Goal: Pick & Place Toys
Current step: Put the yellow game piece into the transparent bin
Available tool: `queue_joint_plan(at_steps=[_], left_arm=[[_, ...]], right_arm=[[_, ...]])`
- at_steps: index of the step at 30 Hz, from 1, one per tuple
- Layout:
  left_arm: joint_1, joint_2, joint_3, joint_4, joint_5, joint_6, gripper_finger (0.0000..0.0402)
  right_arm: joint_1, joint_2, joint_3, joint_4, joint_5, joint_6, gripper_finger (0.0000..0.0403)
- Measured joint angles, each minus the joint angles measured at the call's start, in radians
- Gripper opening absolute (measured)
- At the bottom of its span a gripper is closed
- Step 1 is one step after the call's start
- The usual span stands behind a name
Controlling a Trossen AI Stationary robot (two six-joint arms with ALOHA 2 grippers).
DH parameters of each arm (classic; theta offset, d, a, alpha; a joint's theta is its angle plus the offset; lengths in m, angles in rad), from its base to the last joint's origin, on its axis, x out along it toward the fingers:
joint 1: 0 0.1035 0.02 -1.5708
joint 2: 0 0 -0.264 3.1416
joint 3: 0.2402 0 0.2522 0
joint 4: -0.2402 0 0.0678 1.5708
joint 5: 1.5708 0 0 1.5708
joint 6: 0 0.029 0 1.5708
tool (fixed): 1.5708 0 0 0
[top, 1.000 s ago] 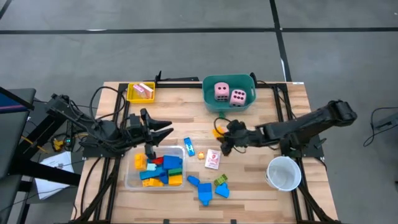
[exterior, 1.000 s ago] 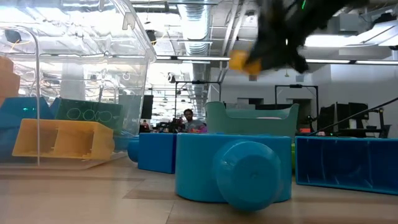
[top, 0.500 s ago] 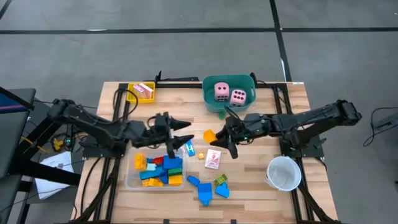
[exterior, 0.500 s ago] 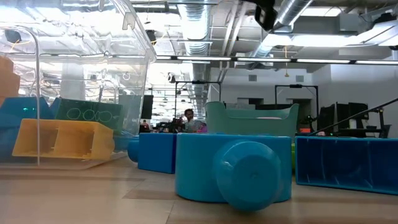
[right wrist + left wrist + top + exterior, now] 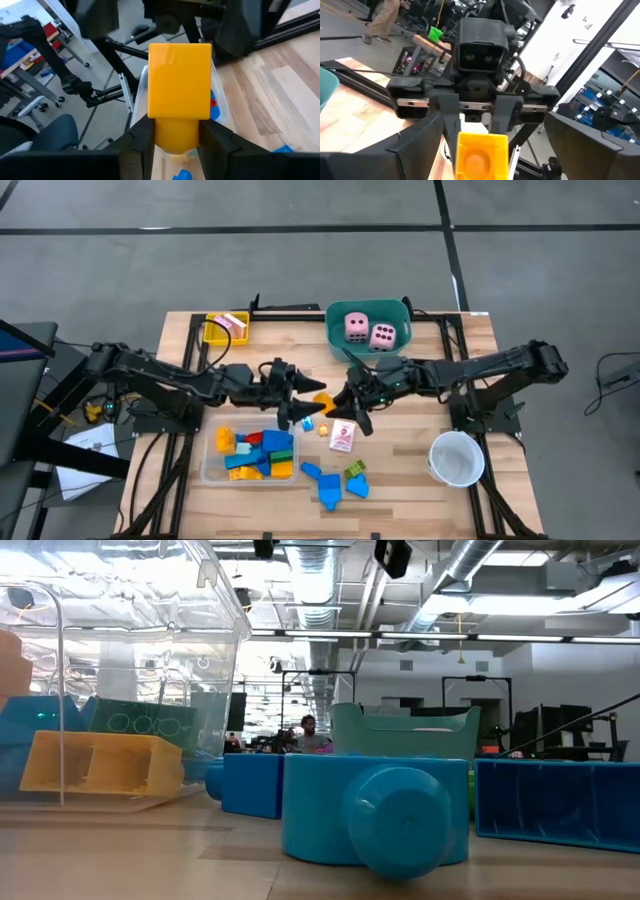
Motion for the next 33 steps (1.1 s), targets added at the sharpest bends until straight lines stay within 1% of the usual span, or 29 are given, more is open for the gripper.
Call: queue_joint_plan(at_steps=[7,11,13,18,22,25,29,33], left_arm=[[-0.002,-0.001,0.0,-0.02,0.05,0.0,0.0339],[-0.002,0.0,-0.001,-0.117,0.056,0.0,0.0329],[-0.002,0.0,-0.001,-0.127,0.056,0.0,0.0319],[-0.002,0.0,-0.001,-0.105,0.056,0.007,0.0278],[-0.002,-0.001,-0.001,-0.113,0.055,0.007,0.0236],[-0.002,-0.001,-0.001,-0.114,0.054,0.008,0.0193],[-0.002,-0.001,-0.001,-0.117,0.047,0.014,0.0125],[-0.002,-0.001,-0.001,-0.129,0.049,0.012,0.0124]], right_arm=[[-0.009,-0.001,0.003,-0.001,0.0,-0.009,0.0107],[-0.012,-0.001,0.003,-0.001,0.0,-0.008,0.0107],[-0.012,-0.001,0.003,0.0,0.0,-0.008,0.0107],[-0.012,-0.001,0.003,0.0,0.0,-0.008,0.0107],[-0.012,-0.001,0.003,0.0,-0.001,-0.008,0.0107],[-0.011,-0.002,0.003,0.003,-0.002,-0.008,0.0107],[-0.011,-0.002,0.003,0.005,-0.005,-0.002,0.011],[-0.011,-0.002,0.003,0.005,-0.004,-0.004,0.013]])
